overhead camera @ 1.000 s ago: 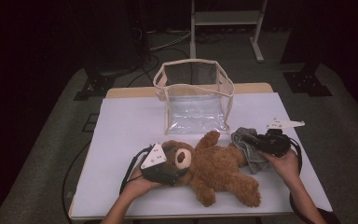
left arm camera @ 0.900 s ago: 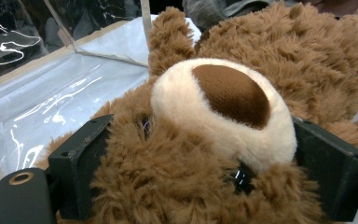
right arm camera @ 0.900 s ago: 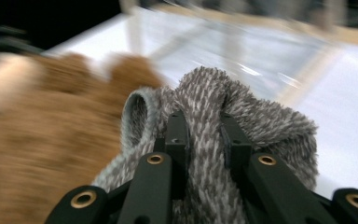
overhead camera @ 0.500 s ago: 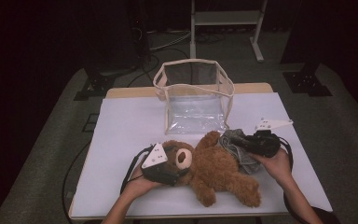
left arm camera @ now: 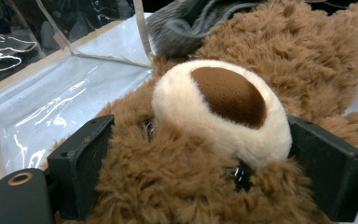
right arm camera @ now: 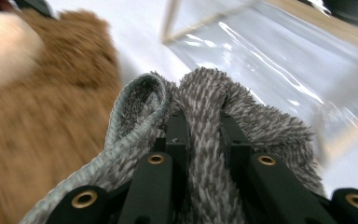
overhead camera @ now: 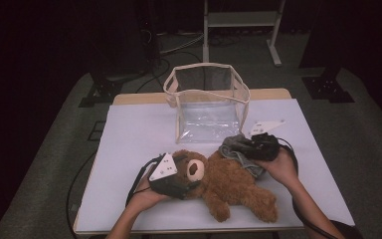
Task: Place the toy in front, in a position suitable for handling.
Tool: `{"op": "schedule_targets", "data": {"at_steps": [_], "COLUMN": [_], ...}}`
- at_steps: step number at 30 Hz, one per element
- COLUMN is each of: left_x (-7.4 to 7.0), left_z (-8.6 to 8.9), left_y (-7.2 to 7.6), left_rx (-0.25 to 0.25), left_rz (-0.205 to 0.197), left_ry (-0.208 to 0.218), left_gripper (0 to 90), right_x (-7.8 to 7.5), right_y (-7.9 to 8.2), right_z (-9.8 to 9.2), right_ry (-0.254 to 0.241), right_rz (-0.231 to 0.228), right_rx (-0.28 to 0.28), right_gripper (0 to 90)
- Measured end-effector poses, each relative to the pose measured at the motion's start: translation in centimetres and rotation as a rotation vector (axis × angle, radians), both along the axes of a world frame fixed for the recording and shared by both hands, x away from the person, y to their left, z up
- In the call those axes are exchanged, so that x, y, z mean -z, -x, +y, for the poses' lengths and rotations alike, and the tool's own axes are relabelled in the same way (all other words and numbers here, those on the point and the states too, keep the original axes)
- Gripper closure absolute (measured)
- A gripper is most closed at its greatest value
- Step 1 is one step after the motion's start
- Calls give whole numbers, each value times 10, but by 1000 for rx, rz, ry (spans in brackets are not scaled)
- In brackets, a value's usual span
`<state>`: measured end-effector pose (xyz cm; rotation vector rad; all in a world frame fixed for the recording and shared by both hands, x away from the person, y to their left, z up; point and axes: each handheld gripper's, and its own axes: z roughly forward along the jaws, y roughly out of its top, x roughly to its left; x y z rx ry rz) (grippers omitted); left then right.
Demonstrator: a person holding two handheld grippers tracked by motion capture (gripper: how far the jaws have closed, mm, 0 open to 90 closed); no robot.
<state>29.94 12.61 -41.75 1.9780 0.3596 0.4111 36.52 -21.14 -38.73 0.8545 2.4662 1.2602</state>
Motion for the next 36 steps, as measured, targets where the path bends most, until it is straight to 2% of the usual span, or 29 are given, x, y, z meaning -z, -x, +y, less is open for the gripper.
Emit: {"op": "schedule_targets", "data": {"at_steps": [1, 3, 5, 6, 9, 11, 13, 15, 16, 19, 20, 21, 22, 25, 27, 29, 30, 31, 33, 36], "left_x": [0, 0, 0, 0, 1, 1, 1, 0, 0, -3, -4, -5, -4, -2, -3, -3, -3, -3, -3, -3], "left_z": [0, 0, 0, -1, -1, -1, -1, -1, -1, 2, 4, 6, 6, 3, 1, 1, 1, 1, 2, 2], "left_y": [0, 0, -1, -1, -2, -2, -2, -2, -2, -1, -1, -2, -3, -4, -5, -5, -5, -5, -4, -5], "left_rx": [2, 6, 3, 1, -6, -11, -11, -10, -9, -2, -4, -7, -9, -2, -14, -23, -22, -20, -19, -19], "left_rz": [3, 2, 3, 4, 8, 12, 13, 13, 11, -5, -12, -11, -1, 6, 7, 12, 12, 11, 10, 18], "left_ry": [1, -4, -4, -2, 1, 4, 2, 0, -2, -6, -9, -6, -2, -8, -14, -18, -19, -21, -24, -18], "left_gripper": [125, 126, 125, 123, 121, 121, 121, 122, 122, 122, 124, 134, 135, 135, 135, 135, 135, 135, 135, 135], "right_x": [0, -2, -10, -14, -28, -30, -28, -22, -20, -14, -11, -8, -8, -14, -22, -24, -23, -22, -16, -6], "right_y": [2, 10, 27, 36, 62, 76, 86, 88, 86, 75, 72, 70, 71, 85, 98, 107, 110, 111, 114, 118], "right_z": [-7, -24, -35, -36, -32, -25, -16, -12, -13, -27, -31, -38, -41, -36, -25, -14, -11, -11, -21, -45], "right_ry": [-15, -83, -130, -157, -192, -225, -211, -183, -176, -149, -149, -165, -169, -181, -187, -156, -123, -114, -113, -94], "right_rz": [5, 23, 1, -8, -56, -61, -68, -77, -76, -64, -52, -22, -16, -33, -48, -58, -68, -69, -45, -22], "right_rx": [18, 25, 21, 6, -49, -93, -124, -123, -113, -40, -25, -10, -6, -55, -128, -187, -201, -204, -181, -107], "right_gripper": [766, 768, 767, 768, 767, 767, 766, 766, 766, 767, 767, 768, 768, 770, 770, 769, 768, 768, 768, 769]}}
